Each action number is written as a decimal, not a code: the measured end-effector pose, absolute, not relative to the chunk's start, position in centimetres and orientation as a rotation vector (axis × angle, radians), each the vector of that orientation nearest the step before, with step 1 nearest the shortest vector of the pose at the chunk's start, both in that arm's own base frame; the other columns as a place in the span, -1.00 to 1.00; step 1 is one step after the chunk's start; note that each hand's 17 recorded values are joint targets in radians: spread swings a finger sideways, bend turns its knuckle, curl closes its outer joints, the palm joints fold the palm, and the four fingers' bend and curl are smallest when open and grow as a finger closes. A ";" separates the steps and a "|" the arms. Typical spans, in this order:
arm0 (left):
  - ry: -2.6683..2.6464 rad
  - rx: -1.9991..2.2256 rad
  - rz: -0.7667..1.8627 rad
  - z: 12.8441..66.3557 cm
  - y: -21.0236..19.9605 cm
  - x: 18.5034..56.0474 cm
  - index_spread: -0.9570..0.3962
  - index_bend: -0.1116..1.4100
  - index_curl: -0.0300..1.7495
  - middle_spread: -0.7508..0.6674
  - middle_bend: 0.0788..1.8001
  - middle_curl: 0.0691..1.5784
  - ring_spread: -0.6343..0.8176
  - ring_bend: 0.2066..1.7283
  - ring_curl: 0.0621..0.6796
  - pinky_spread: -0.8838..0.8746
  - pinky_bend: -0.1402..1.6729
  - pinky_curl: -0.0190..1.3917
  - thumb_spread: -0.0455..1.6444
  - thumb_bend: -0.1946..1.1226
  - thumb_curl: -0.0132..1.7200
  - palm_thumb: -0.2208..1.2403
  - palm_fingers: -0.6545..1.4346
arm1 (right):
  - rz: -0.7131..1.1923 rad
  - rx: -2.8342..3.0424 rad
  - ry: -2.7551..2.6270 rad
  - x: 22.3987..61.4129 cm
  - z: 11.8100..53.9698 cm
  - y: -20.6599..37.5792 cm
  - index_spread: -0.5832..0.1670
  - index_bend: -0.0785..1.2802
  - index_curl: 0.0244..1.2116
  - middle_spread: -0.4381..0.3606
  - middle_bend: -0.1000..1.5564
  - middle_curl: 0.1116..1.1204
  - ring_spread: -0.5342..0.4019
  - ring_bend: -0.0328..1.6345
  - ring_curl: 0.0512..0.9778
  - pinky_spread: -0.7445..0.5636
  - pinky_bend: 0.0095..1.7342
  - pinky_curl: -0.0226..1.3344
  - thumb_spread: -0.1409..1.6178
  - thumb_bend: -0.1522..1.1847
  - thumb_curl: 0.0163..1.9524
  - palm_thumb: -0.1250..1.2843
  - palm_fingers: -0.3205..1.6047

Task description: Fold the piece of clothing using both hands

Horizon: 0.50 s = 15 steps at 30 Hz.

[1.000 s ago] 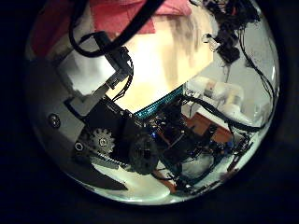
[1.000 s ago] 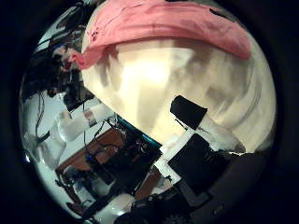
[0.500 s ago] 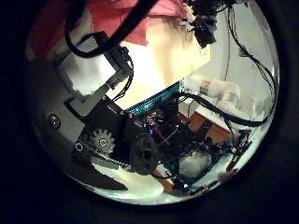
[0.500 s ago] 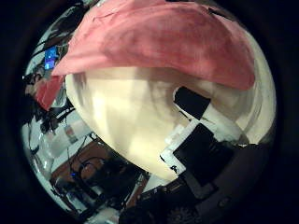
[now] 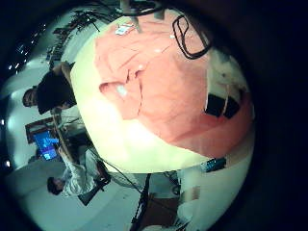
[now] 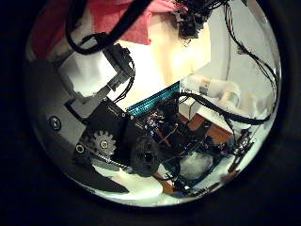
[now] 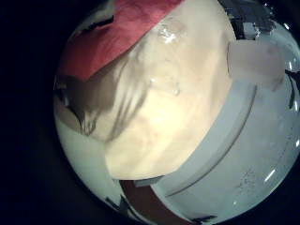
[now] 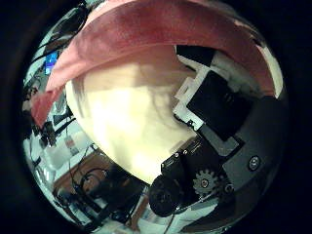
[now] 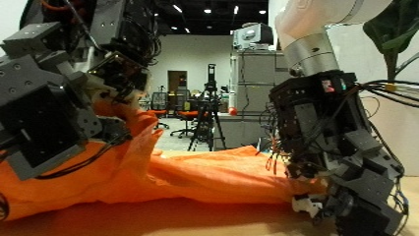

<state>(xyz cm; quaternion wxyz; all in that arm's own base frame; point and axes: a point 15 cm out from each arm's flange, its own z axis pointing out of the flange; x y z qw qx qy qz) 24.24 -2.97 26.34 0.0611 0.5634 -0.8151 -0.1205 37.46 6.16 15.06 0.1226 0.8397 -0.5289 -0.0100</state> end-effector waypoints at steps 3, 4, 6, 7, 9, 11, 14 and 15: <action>-2.466 1.698 -0.365 26.6 -3.0 24.1 -0.70 -0.40 0.56 -0.74 -0.03 0.33 -0.72 0.48 0.51 -0.73 0.39 -0.15 0.20 -0.73 -0.13 0.51 0.67 | -0.013 2.458 -1.549 37.4 16.1 6.0 -0.47 0.27 0.21 -0.41 0.34 0.26 -0.42 0.46 -0.01 -0.45 0.31 -0.24 0.43 -0.72 -0.58 0.64 0.65; -2.467 1.697 -0.364 26.7 -2.9 24.0 -0.70 -0.40 0.57 -0.74 -0.03 0.33 -0.73 0.48 0.51 -0.73 0.39 -0.15 0.20 -0.73 -0.12 0.51 0.67 | -0.012 2.457 -1.550 37.3 16.4 5.9 -0.47 0.29 0.23 -0.41 0.36 0.27 -0.42 0.47 0.00 -0.43 0.33 -0.22 0.44 -0.71 -0.57 0.66 0.63; -2.465 1.688 -0.369 27.1 -2.9 23.8 -0.70 -0.41 0.57 -0.74 -0.04 0.33 -0.73 0.48 0.51 -0.73 0.38 -0.15 0.20 -0.73 -0.13 0.50 0.67 | -0.023 2.443 -1.551 36.6 17.1 5.5 -0.45 0.36 0.29 -0.40 0.42 0.32 -0.40 0.53 0.07 -0.40 0.38 -0.17 0.46 -0.70 -0.56 0.70 0.58; -2.464 1.684 -0.371 27.3 -2.9 23.7 -0.70 -0.41 0.58 -0.74 -0.04 0.33 -0.73 0.48 0.51 -0.73 0.38 -0.15 0.19 -0.73 -0.13 0.50 0.67 | -0.035 2.431 -1.549 36.1 17.6 5.2 -0.44 0.39 0.32 -0.39 0.44 0.34 -0.40 0.55 0.09 -0.39 0.41 -0.15 0.47 -0.70 -0.55 0.71 0.56; -2.460 1.671 -0.376 27.8 -2.9 23.4 -0.70 -0.42 0.58 -0.75 -0.04 0.33 -0.73 0.47 0.51 -0.74 0.38 -0.15 0.19 -0.73 -0.12 0.50 0.67 | -0.072 2.396 -1.543 34.6 18.6 4.5 -0.42 0.44 0.38 -0.38 0.49 0.38 -0.38 0.60 0.15 -0.35 0.45 -0.10 0.50 -0.71 -0.53 0.71 0.52; -2.455 1.649 -0.381 28.4 -2.8 22.7 -0.70 -0.42 0.59 -0.75 -0.04 0.33 -0.72 0.47 0.51 -0.74 0.38 -0.15 0.19 -0.73 -0.12 0.49 0.67 | -0.109 2.359 -1.535 32.9 19.9 3.8 -0.40 0.46 0.42 -0.37 0.52 0.40 -0.37 0.62 0.19 -0.33 0.47 -0.07 0.51 -0.71 -0.52 0.72 0.49; -2.443 1.625 -0.383 29.6 -2.8 22.1 -0.69 -0.43 0.60 -0.76 -0.04 0.33 -0.72 0.47 0.51 -0.75 0.38 -0.15 0.18 -0.73 -0.12 0.49 0.68 | -0.156 2.318 -1.522 30.2 22.2 2.9 -0.38 0.49 0.46 -0.36 0.55 0.42 -0.36 0.64 0.22 -0.31 0.48 -0.04 0.53 -0.73 -0.51 0.73 0.47; -2.437 1.619 -0.383 30.0 -2.8 21.9 -0.69 -0.43 0.60 -0.76 -0.04 0.33 -0.72 0.47 0.51 -0.75 0.38 -0.15 0.18 -0.73 -0.12 0.49 0.68 | -0.161 2.312 -1.523 29.3 23.4 2.6 -0.38 0.50 0.47 -0.35 0.55 0.43 -0.36 0.64 0.23 -0.31 0.48 -0.02 0.53 -0.73 -0.51 0.73 0.46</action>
